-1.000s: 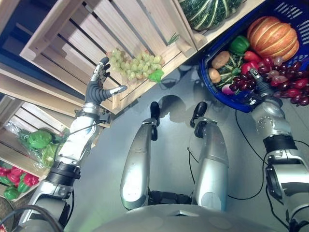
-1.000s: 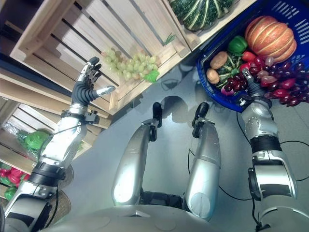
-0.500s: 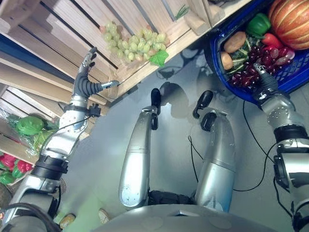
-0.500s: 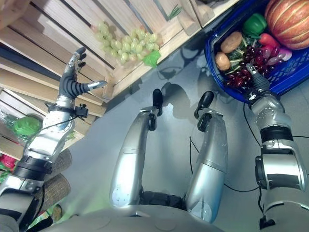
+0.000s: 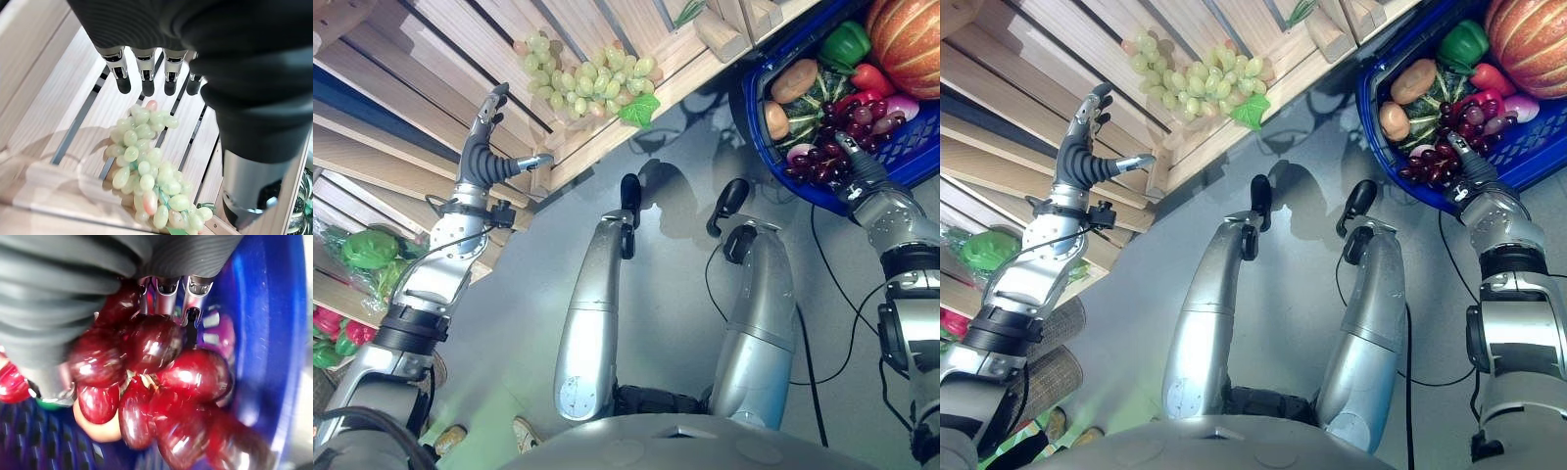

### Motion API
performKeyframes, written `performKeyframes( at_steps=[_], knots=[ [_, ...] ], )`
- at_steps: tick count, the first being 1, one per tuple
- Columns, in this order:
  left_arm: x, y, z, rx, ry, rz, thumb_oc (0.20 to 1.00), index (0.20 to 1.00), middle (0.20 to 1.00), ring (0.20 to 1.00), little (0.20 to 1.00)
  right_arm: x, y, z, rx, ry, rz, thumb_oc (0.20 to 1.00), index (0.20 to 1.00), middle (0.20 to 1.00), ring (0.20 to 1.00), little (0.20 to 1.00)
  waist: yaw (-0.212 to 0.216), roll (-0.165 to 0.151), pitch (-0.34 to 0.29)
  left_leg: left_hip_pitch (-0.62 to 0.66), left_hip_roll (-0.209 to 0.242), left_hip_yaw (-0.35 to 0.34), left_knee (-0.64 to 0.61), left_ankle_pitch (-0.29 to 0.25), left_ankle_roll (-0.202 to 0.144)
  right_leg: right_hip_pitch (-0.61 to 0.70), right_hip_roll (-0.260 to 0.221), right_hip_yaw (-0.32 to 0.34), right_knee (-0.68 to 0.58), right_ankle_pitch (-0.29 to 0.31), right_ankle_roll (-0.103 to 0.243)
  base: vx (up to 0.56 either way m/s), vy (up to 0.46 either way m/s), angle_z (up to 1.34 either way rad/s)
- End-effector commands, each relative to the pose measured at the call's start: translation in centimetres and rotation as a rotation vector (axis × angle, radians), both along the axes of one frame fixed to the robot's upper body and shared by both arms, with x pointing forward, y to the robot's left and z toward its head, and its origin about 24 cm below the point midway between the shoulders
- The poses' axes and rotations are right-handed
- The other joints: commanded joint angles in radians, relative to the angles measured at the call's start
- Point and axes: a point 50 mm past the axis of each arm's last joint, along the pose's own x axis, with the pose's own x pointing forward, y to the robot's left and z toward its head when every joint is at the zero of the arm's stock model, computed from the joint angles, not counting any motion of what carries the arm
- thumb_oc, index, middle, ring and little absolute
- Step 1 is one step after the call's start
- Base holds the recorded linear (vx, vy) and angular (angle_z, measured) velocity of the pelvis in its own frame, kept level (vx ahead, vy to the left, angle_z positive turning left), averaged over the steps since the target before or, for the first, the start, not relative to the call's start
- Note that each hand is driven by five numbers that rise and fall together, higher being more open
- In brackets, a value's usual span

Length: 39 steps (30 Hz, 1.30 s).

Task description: Pick up fruits and vegetables into the basket

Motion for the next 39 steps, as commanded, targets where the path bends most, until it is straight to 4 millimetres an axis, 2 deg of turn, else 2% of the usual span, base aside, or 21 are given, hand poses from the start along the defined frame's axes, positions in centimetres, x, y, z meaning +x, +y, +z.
performKeyframes(
  at_steps=[1, 5, 6, 10, 11, 12, 17, 19, 23, 28, 33, 39],
  knots=[
    [-0.3, -0.5, 0.2, 0.113, -0.109, 0.045, 1.000, 1.000, 1.000, 1.000, 1.000, -1.7, -2.3, -0.7, -0.024, 0.029, -0.208, 1.000, 1.000, 1.000, 1.000, 1.000, -0.040, 0.084, -0.028, 0.031, -0.015, 0.043, -0.085, -0.018, 0.079, 0.035, 0.059, 0.030, 0.037, -0.062, 0.101, 0.00, 0.083, -0.03],
    [-0.1, 0.0, 1.1, 0.354, -0.257, 0.246, 1.000, 1.000, 1.000, 1.000, 1.000, -2.5, -2.8, -0.2, -0.426, 0.136, -0.331, 1.000, 1.000, 1.000, 1.000, 1.000, -0.063, 0.083, -0.028, 0.067, -0.012, 0.057, -0.119, -0.010, 0.073, 0.064, 0.070, 0.033, 0.000, -0.056, 0.102, 0.00, 0.087, -0.03],
    [-0.2, 0.0, 1.1, 0.362, -0.264, 0.255, 1.000, 1.000, 1.000, 1.000, 1.000, -2.5, -2.7, -0.3, -0.446, 0.144, -0.332, 1.000, 1.000, 1.000, 1.000, 1.000, -0.064, 0.082, -0.028, 0.070, -0.012, 0.057, -0.122, -0.009, 0.072, 0.066, 0.070, 0.034, -0.003, -0.055, 0.102, 0.00, 0.083, -0.05],
    [-0.3, 0.8, 2.3, 0.690, -0.427, 0.462, 1.000, 1.000, 1.000, 1.000, 1.000, -3.8, -1.7, -1.8, -0.733, 0.239, -0.337, 1.000, 1.000, 1.000, 1.000, 1.000, -0.104, 0.063, -0.028, 0.093, 0.000, 0.077, -0.157, 0.000, 0.059, 0.084, 0.085, 0.044, -0.048, -0.045, 0.107, 0.00, 0.093, -0.11],
    [-0.2, 1.0, 2.3, 0.715, -0.424, 0.480, 1.000, 1.000, 1.000, 1.000, 1.000, -4.0, -1.5, -2.0, -0.748, 0.241, -0.333, 1.000, 1.000, 1.000, 1.000, 1.000, -0.110, 0.061, -0.028, 0.097, 0.002, 0.080, -0.161, 0.002, 0.057, 0.086, 0.087, 0.045, -0.053, -0.044, 0.108, 0.01, 0.167, -0.12],
    [-0.1, 1.4, 2.1, 0.758, -0.391, 0.532, 1.000, 1.000, 1.000, 1.000, 1.000, -5.2, -0.5, -3.1, -0.838, 0.234, -0.335, 1.000, 1.000, 1.000, 1.000, 1.000, -0.144, 0.051, -0.028, 0.109, 0.009, 0.093, -0.177, 0.005, 0.050, 0.092, 0.099, 0.058, -0.075, -0.040, 0.114, 0.01, 0.169, -0.15],
    [-0.4, 1.7, 0.3, 0.840, -0.381, 0.626, 1.000, 1.000, 1.000, 1.000, 1.000, -7.4, 1.9, -4.2, -0.975, 0.150, -0.323, 1.000, 1.000, 1.000, 1.000, 1.000, -0.199, 0.032, -0.028, 0.135, 0.020, 0.122, -0.197, 0.006, 0.036, 0.105, 0.120, 0.086, -0.108, -0.034, 0.126, 0.01, 0.151, -0.26],
    [-0.5, 2.0, -0.9, 0.854, -0.377, 0.684, 1.000, 1.000, 1.000, 1.000, 1.000, -8.1, 3.4, -3.8, -1.076, 0.056, -0.274, 1.000, 1.000, 1.000, 1.000, 1.000, -0.231, 0.026, -0.028, 0.150, 0.030, 0.142, -0.207, 0.007, 0.026, 0.110, 0.132, 0.104, -0.123, -0.033, 0.134, 0.03, 0.199, -0.24],
    [-0.5, 2.3, -1.8, 0.860, -0.360, 0.716, 1.000, 1.000, 1.000, 1.000, 1.000, -8.5, 4.6, -3.1, -1.137, -0.040, -0.215, 1.000, 1.000, 1.000, 1.000, 1.000, -0.254, 0.022, -0.028, 0.167, 0.035, 0.162, -0.217, 0.008, 0.018, 0.115, 0.140, 0.121, -0.134, -0.031, 0.141, 0.02, 0.142, -0.25],
    [0.2, 2.6, -4.6, 0.748, -0.169, 0.669, 1.000, 1.000, 1.000, 1.000, 1.000, -9.1, 6.8, -2.2, -1.161, -0.216, -0.125, 1.000, 1.000, 1.000, 1.000, 1.000, -0.294, 0.006, -0.028, 0.185, 0.048, 0.194, -0.231, 0.011, 0.005, 0.123, 0.158, 0.147, -0.161, -0.022, 0.151, 0.02, 0.103, -0.23],
    [0.4, 2.3, -7.5, 0.589, -0.004, 0.635, 1.000, 1.000, 1.000, 1.000, 1.000, -9.4, 7.7, -1.5, -1.144, -0.282, -0.071, 1.000, 1.000, 1.000, 1.000, 1.000, -0.312, -0.006, -0.028, 0.189, 0.056, 0.212, -0.230, 0.008, 0.004, 0.121, 0.168, 0.157, -0.164, -0.020, 0.153, 0.02, 0.054, -0.09],
    [0.4, 2.9, -10.0, 0.456, 0.163, 0.654, 1.000, 1.000, 1.000, 1.000, 1.000, -9.7, 7.9, -1.1, -1.117, -0.309, -0.037, 1.000, 1.000, 1.000, 1.000, 1.000, -0.324, -0.027, -0.028, 0.184, 0.068, 0.223, -0.221, 0.004, 0.004, 0.120, 0.176, 0.162, -0.169, -0.017, 0.153, 0.00, 0.015, -0.05]
  ],
)
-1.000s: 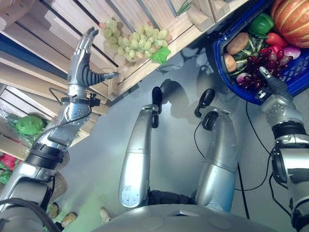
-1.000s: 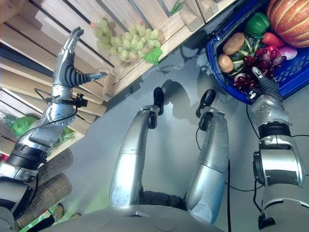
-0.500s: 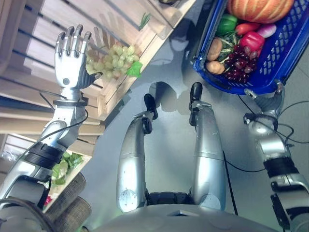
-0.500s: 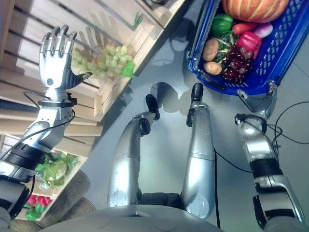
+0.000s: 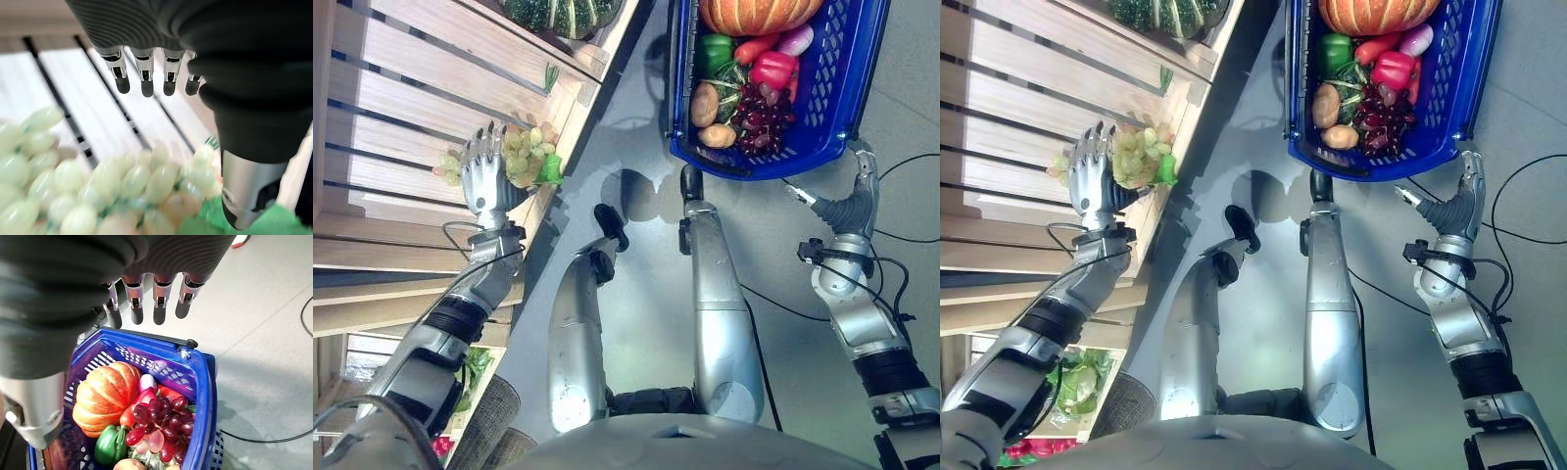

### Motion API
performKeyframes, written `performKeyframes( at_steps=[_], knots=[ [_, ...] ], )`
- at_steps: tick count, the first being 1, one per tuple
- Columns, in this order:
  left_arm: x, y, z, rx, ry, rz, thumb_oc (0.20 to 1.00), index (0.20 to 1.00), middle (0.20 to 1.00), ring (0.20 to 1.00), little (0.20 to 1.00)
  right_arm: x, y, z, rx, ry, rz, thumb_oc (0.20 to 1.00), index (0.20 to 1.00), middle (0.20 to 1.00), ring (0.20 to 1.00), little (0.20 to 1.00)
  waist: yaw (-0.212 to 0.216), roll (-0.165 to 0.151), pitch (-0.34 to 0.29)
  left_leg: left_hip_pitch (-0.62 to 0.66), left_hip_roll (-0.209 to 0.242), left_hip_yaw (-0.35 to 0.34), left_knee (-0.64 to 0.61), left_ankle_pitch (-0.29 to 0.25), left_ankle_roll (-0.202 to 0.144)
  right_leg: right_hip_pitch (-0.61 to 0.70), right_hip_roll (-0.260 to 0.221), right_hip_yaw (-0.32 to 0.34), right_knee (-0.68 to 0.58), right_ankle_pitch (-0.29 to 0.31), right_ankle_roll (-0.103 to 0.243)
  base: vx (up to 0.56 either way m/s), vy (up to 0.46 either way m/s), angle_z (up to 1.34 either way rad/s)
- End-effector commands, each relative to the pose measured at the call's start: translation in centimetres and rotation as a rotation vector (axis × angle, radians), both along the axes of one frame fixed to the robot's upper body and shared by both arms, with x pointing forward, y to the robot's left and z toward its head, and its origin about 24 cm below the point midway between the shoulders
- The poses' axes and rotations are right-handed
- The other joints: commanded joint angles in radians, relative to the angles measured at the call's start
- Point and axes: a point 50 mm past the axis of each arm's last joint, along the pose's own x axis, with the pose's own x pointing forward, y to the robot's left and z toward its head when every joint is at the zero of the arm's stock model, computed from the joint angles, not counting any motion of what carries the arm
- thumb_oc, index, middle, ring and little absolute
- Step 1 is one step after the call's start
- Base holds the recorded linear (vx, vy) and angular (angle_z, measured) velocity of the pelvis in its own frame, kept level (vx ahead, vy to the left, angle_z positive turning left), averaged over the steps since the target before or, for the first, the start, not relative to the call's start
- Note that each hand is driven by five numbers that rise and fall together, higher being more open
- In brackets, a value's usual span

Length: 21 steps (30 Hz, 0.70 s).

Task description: Pick up fruits and vegetables into the basket

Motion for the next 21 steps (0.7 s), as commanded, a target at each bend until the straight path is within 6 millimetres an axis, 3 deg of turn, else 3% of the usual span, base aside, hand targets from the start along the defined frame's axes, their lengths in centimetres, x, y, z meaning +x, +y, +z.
performKeyframes(
  at_steps=[1, 5, 9, 15, 21],
  knots=[
    [-1.2, 2.6, -2.6, -0.115, 0.105, 0.100, 1.000, 1.000, 1.000, 1.000, 1.000, -1.6, 0.3, 0.3, 0.002, -0.032, 0.061, 1.000, 1.000, 1.000, 1.000, 1.000, -0.044, -0.031, -0.029, -0.029, 0.018, 0.005, -0.053, 0.041, -0.015, 0.047, 0.049, -0.055, 0.006, -0.083, 0.076, 0.00, 0.000, 0.00],
    [-1.5, 3.5, -3.9, -0.169, 0.169, 0.154, 1.000, 1.000, 1.000, 1.000, 1.000, -1.7, 0.1, 0.5, -0.003, -0.035, 0.060, 1.000, 1.000, 1.000, 1.000, 1.000, -0.048, -0.044, -0.029, -0.036, 0.022, 0.006, -0.047, 0.039, -0.014, 0.045, 0.053, -0.056, 0.002, -0.080, 0.074, 0.00, -0.001, -0.01],
    [-1.7, 5.1, -3.8, -0.088, 0.178, 0.252, 1.000, 1.000, 1.000, 1.000, 1.000, -1.8, -0.3, 0.8, -0.038, -0.038, 0.038, 1.000, 1.000, 1.000, 1.000, 1.000, -0.052, -0.058, -0.029, -0.040, 0.026, 0.007, -0.040, 0.034, -0.012, 0.044, 0.054, -0.060, 0.000, -0.078, 0.072, 0.00, 0.002, 0.01],
    [-1.5, 7.9, -1.9, 0.108, 0.152, 0.393, 1.000, 1.000, 1.000, 1.000, 1.000, -1.8, -1.1, 0.8, -0.059, -0.025, 0.003, 1.000, 1.000, 1.000, 1.000, 1.000, -0.060, -0.073, -0.029, -0.064, 0.031, 0.004, -0.023, 0.026, -0.010, 0.025, 0.056, -0.057, 0.004, -0.074, 0.066, 0.00, 0.000, 0.00],
    [-1.0, 9.1, 0.2, 0.214, 0.079, 0.454, 1.000, 1.000, 1.000, 1.000, 1.000, -1.9, -1.5, 0.2, -0.052, -0.018, -0.014, 1.000, 1.000, 1.000, 1.000, 1.000, -0.064, -0.077, -0.029, -0.083, 0.031, 0.000, -0.013, 0.020, -0.005, 0.009, 0.055, -0.052, 0.003, -0.070, 0.063, 0.00, 0.026, -0.01]
  ],
)
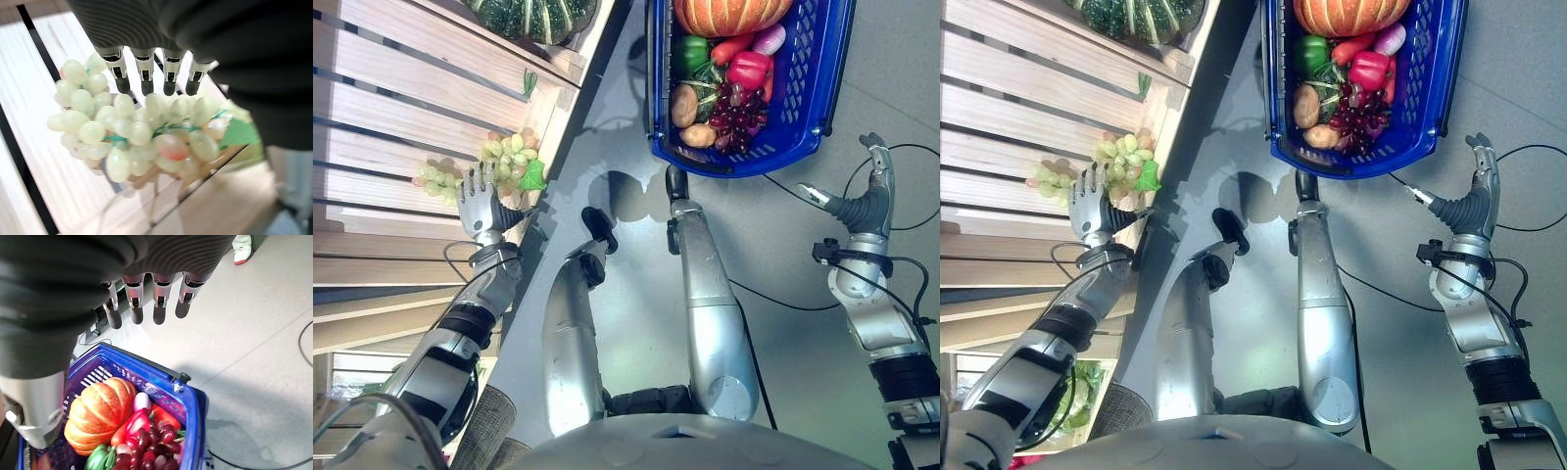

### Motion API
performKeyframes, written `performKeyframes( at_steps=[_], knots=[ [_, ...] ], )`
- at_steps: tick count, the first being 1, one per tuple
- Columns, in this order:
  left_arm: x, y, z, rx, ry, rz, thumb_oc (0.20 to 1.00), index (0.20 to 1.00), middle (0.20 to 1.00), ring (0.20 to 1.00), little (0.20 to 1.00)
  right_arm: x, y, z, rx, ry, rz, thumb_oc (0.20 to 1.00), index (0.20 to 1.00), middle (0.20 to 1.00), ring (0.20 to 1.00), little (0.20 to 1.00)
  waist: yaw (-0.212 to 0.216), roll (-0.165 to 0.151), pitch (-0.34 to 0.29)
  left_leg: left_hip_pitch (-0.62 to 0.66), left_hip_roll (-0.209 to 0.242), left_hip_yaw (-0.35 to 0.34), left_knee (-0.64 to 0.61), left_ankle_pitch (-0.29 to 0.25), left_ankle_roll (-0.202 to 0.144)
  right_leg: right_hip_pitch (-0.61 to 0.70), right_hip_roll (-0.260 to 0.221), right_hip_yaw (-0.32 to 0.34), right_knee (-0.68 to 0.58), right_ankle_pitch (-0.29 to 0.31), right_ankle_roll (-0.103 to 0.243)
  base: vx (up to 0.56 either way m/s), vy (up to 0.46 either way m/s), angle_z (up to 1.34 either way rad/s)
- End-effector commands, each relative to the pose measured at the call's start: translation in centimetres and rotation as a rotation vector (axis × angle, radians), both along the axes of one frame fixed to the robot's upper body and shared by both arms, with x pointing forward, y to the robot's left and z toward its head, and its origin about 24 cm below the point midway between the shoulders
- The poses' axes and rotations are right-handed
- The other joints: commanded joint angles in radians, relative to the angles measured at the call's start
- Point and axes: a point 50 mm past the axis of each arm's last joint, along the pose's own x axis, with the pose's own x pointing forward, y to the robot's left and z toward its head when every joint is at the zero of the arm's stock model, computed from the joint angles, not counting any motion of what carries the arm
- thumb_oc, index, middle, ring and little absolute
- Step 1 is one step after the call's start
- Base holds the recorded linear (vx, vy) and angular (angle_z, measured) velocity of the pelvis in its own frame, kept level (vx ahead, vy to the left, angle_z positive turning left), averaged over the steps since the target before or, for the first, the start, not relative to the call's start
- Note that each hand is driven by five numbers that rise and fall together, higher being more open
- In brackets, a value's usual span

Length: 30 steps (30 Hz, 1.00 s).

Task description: Pick up fruits and vegetables into the basket

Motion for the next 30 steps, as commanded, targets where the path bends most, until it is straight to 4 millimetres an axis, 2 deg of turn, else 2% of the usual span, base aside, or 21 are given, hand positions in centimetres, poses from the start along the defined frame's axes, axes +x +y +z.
performKeyframes(
  at_steps=[1, 4, 10, 20, 24, 27, 30],
  knots=[
    [-0.2, 6.3, 4.0, 0.214, -0.092, 0.241, 1.000, 1.000, 1.000, 1.000, 1.000, -1.2, -0.2, -0.7, -0.007, -0.015, -0.014, 1.000, 1.000, 1.000, 1.000, 1.000, -0.016, -0.051, -0.033, -0.073, -0.002, 0.012, -0.011, 0.022, 0.000, -0.002, 0.033, -0.030, 0.030, -0.071, 0.063, 0.00, 0.000, 0.00],
    [0.0, 6.7, 5.0, 0.242, -0.113, 0.250, 1.000, 1.000, 1.000, 1.000, 1.000, -1.2, -0.1, -0.9, -0.011, -0.011, -0.015, 1.000, 1.000, 1.000, 1.000, 1.000, -0.015, -0.050, -0.033, -0.076, -0.006, 0.010, -0.008, 0.019, 0.002, -0.005, 0.030, -0.031, 0.028, -0.069, 0.064, 0.00, 0.000, 0.00],
    [0.3, 6.7, 5.4, 0.255, -0.138, 0.243, 1.000, 1.000, 1.000, 1.000, 1.000, -1.1, 0.1, -1.0, -0.019, -0.013, -0.008, 1.000, 1.000, 1.000, 1.000, 1.000, -0.013, -0.045, -0.033, -0.084, -0.011, 0.008, -0.006, 0.014, 0.003, -0.012, 0.024, -0.032, 0.026, -0.067, 0.064, 0.00, 0.010, 0.01],
    [0.3, 5.5, 6.1, 0.030, -0.319, 0.144, 1.000, 1.000, 1.000, 1.000, 1.000, -1.4, 0.4, -1.5, -0.004, -0.006, -0.008, 1.000, 1.000, 1.000, 1.000, 1.000, 0.003, -0.044, -0.033, -0.091, -0.016, 0.000, -0.004, 0.008, 0.011, -0.015, 0.024, -0.037, 0.027, -0.070, 0.063, 0.00, -0.003, 0.01],
    [0.6, 3.3, 6.7, -0.269, -0.428, -0.069, 1.000, 1.000, 1.000, 1.000, 1.000, -1.7, 0.6, -1.7, 0.005, -0.003, -0.010, 1.000, 1.000, 1.000, 1.000, 1.000, 0.013, -0.041, -0.033, -0.084, -0.021, -0.002, -0.010, 0.007, 0.016, -0.008, 0.022, -0.042, 0.025, -0.073, 0.064, 0.00, 0.000, 0.00],
    [0.3, 0.7, 7.8, -0.650, -0.531, -0.376, 1.000, 1.000, 1.000, 1.000, 1.000, -2.1, 0.8, -1.9, 0.008, -0.001, -0.016, 1.000, 1.000, 1.000, 1.000, 1.000, 0.021, -0.033, -0.033, -0.075, -0.026, -0.001, -0.016, 0.006, 0.023, -0.002, 0.019, -0.047, 0.025, -0.076, 0.064, 0.00, 0.000, 0.00],
    [-0.6, -1.4, 8.7, -0.798, -0.598, -0.590, 1.000, 1.000, 1.000, 1.000, 1.000, -2.5, 0.9, -1.9, 0.010, -0.001, -0.021, 1.000, 1.000, 1.000, 1.000, 1.000, 0.026, -0.026, -0.033, -0.067, -0.033, 0.002, -0.022, 0.004, 0.029, 0.005, 0.016, -0.051, 0.020, -0.077, 0.065, 0.00, 0.000, 0.00]
  ],
)
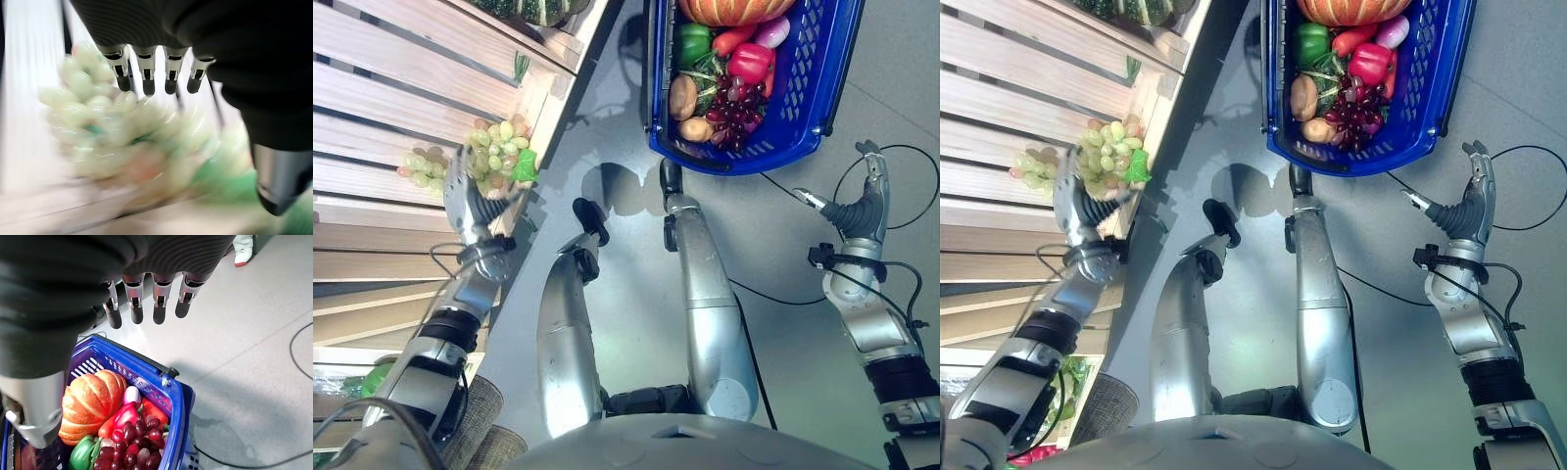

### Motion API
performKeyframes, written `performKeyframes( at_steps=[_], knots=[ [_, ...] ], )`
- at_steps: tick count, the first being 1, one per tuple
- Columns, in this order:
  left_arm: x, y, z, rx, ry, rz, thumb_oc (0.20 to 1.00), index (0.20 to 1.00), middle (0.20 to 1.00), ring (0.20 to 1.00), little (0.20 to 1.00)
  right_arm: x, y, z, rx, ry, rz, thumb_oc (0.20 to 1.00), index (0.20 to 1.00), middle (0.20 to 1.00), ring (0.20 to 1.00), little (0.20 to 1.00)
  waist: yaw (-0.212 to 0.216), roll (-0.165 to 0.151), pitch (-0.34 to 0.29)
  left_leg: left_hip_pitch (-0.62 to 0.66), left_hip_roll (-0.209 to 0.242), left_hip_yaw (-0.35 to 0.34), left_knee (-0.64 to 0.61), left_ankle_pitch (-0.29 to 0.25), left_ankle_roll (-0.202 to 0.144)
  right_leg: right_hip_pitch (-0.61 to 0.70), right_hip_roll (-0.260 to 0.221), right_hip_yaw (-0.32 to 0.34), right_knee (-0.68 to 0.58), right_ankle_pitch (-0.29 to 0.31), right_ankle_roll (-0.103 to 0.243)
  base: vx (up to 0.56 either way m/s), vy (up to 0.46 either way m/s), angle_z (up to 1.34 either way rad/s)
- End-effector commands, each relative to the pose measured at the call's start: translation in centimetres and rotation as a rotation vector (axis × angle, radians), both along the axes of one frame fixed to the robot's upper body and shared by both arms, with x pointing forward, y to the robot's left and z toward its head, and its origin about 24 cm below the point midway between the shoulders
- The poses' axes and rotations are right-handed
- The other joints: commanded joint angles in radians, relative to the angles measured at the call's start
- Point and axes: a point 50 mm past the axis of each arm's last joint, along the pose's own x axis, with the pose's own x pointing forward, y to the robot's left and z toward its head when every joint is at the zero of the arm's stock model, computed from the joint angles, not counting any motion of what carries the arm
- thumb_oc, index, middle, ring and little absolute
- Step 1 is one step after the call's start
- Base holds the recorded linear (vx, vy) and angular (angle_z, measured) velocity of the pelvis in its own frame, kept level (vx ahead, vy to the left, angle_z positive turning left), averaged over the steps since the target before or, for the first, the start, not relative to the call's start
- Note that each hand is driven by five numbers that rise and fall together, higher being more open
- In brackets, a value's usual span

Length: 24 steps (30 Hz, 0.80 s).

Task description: Pick up fruits and vegetables into the basket

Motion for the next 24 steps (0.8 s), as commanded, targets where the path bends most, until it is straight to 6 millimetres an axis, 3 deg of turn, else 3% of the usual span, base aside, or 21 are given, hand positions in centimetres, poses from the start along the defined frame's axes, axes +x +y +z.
performKeyframes(
  at_steps=[1, 6, 10, 16, 17, 20, 24],
  knots=[
    [-1.1, -1.0, 2.5, -0.151, -0.202, -0.252, 1.000, 1.000, 1.000, 1.000, 1.000, -1.9, 0.2, -0.2, -0.019, -0.012, -0.007, 1.000, 1.000, 1.000, 1.000, 1.000, 0.002, -0.011, -0.040, -0.021, -0.033, 0.033, -0.022, -0.011, 0.045, 0.037, 0.015, -0.027, 0.016, -0.078, 0.066, 0.00, 0.000, 0.00],
    [-3.6, -2.5, 4.1, -0.234, -0.376, -0.417, 1.000, 1.000, 1.000, 1.000, 1.000, -2.7, 0.1, -0.1, -0.017, -0.010, -0.012, 1.000, 1.000, 1.000, 1.000, 1.000, 0.014, -0.004, -0.040, -0.017, -0.041, 0.034, -0.028, -0.013, 0.056, 0.043, 0.018, -0.030, 0.011, -0.078, 0.066, 0.00, 0.003, 0.03],
    [-4.3, -2.6, 4.1, -0.208, -0.396, -0.372, 1.000, 1.000, 1.000, 1.000, 1.000, -3.0, 0.0, -0.4, -0.008, -0.006, -0.017, 1.000, 1.000, 1.000, 1.000, 1.000, 0.018, -0.004, -0.040, -0.017, -0.043, 0.031, -0.026, -0.014, 0.060, 0.044, 0.019, -0.031, 0.015, -0.077, 0.067, 0.00, 0.000, 0.00],
    [-3.9, -0.6, 2.6, 0.087, -0.286, 0.054, 1.000, 1.000, 1.000, 1.000, 1.000, -3.3, -0.4, -0.6, 0.003, -0.002, -0.014, 1.000, 1.000, 1.000, 1.000, 1.000, 0.020, -0.010, -0.040, -0.015, -0.041, 0.027, -0.023, -0.014, 0.060, 0.050, 0.020, -0.036, 0.016, -0.077, 0.068, 0.00, -0.006, 0.00],
    [-3.5, 1.1, 2.1, 0.221, -0.201, 0.231, 1.000, 1.000, 1.000, 1.000, 1.000, -3.2, -0.5, -0.6, 0.004, 0.002, -0.012, 1.000, 1.000, 1.000, 1.000, 1.000, 0.018, -0.014, -0.040, -0.016, -0.039, 0.026, -0.017, -0.013, 0.058, 0.049, 0.017, -0.036, 0.021, -0.077, 0.067, 0.00, 0.000, 0.00],
    [-3.2, 3.3, 1.7, 0.411, -0.098, 0.410, 1.000, 1.000, 1.000, 1.000, 1.000, -3.1, -0.8, -0.5, 0.003, 0.005, -0.012, 1.000, 1.000, 1.000, 1.000, 1.000, 0.013, -0.016, -0.040, -0.018, -0.032, 0.029, -0.015, -0.012, 0.051, 0.046, 0.014, -0.033, 0.023, -0.078, 0.069, 0.00, 0.000, 0.00],
    [-2.5, 4.7, 1.5, 0.507, 0.005, 0.515, 1.000, 1.000, 1.000, 1.000, 1.000, -2.7, -0.8, -0.4, 0.002, 0.004, -0.008, 1.000, 1.000, 1.000, 1.000, 1.000, 0.004, -0.019, -0.040, -0.023, -0.025, 0.035, -0.015, -0.007, 0.042, 0.038, 0.014, -0.030, 0.022, -0.074, 0.069, 0.00, 0.000, 0.00]
  ],
)
